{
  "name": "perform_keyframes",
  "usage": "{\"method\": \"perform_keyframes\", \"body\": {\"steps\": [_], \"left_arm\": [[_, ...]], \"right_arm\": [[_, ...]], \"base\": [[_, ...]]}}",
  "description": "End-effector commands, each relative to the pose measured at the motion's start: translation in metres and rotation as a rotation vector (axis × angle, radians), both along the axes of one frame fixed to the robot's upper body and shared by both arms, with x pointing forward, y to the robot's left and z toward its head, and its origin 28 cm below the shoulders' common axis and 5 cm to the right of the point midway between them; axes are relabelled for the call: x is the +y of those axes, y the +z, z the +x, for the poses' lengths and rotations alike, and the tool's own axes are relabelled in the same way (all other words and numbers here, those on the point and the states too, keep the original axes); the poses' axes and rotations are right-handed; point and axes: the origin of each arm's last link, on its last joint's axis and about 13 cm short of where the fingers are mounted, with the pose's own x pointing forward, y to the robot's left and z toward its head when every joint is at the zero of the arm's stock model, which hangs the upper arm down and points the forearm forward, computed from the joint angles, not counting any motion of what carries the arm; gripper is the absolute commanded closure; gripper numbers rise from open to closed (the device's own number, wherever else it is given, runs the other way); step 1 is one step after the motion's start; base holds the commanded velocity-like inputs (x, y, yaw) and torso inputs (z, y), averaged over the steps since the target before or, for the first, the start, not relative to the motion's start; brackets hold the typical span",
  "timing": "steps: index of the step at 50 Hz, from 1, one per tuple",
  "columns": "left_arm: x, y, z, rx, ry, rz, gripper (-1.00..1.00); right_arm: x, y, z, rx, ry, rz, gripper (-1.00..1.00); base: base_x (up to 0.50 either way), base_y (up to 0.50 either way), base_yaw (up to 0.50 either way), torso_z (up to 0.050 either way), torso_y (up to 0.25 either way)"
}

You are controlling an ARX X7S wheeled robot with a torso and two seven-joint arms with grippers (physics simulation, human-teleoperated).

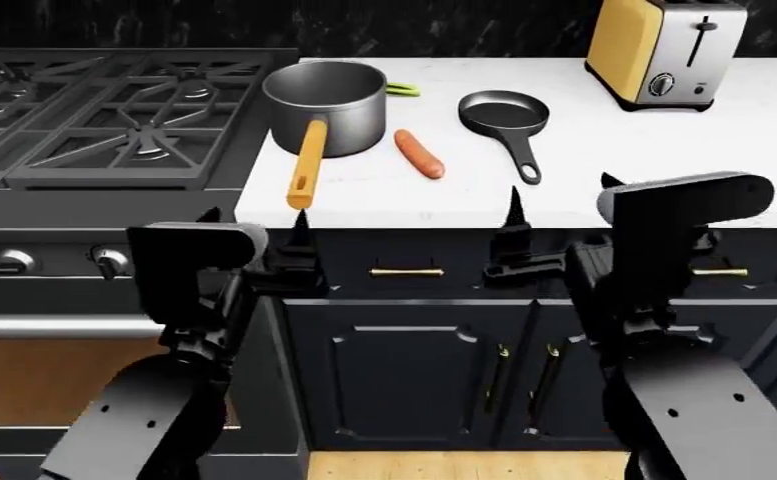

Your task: Place both pans onto different burners. Then place the celery and the sausage on different pans.

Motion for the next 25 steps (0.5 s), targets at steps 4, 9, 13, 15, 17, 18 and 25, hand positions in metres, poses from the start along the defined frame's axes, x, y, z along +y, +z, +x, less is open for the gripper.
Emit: {"method": "perform_keyframes", "body": {"steps": [4, 9, 13, 15, 17, 18, 25], "left_arm": [[0.002, 0.065, -0.02, 0.075, -0.139, 0.022, -1.0], [0.007, 0.081, -0.036, 0.073, -0.15, 0.057, -1.0], [0.012, 0.089, -0.05, 0.024, -0.148, 0.074, -1.0], [0.013, 0.092, -0.053, 0.012, -0.143, 0.075, -1.0], [0.014, 0.094, -0.055, 0.005, -0.146, 0.065, -1.0], [0.014, 0.095, -0.056, 0.003, -0.148, 0.062, -1.0], [0.015, 0.103, -0.054, -0.025, -0.15, 0.028, -1.0]], "right_arm": [[0.002, 0.068, -0.019, 0.059, 0.103, -0.157, -1.0], [0.001, 0.084, -0.031, 0.065, -0.031, -0.136, -1.0], [0.003, 0.089, -0.05, 0.092, 0.071, -0.205, -1.0], [0.001, 0.089, -0.054, 0.099, 0.058, -0.218, -1.0], [-0.003, 0.091, -0.059, 0.093, 0.031, -0.223, -1.0], [-0.003, 0.091, -0.061, 0.098, 0.028, -0.224, -1.0], [-0.002, 0.096, -0.073, 0.063, 0.043, -0.203, -1.0]], "base": [[0.0, 0.0, 0.0, 0.0, 0.0], [0.0, 0.0, 0.0, 0.0, 0.0], [0.0, 0.0, 0.0, 0.0, 0.0], [0.0, 0.0, 0.0, 0.0, 0.0], [0.0, 0.0, 0.0, 0.0, 0.0], [0.0, 0.0, 0.0, 0.0, 0.0], [0.0, 0.0, 0.0, 0.0, 0.0]]}}
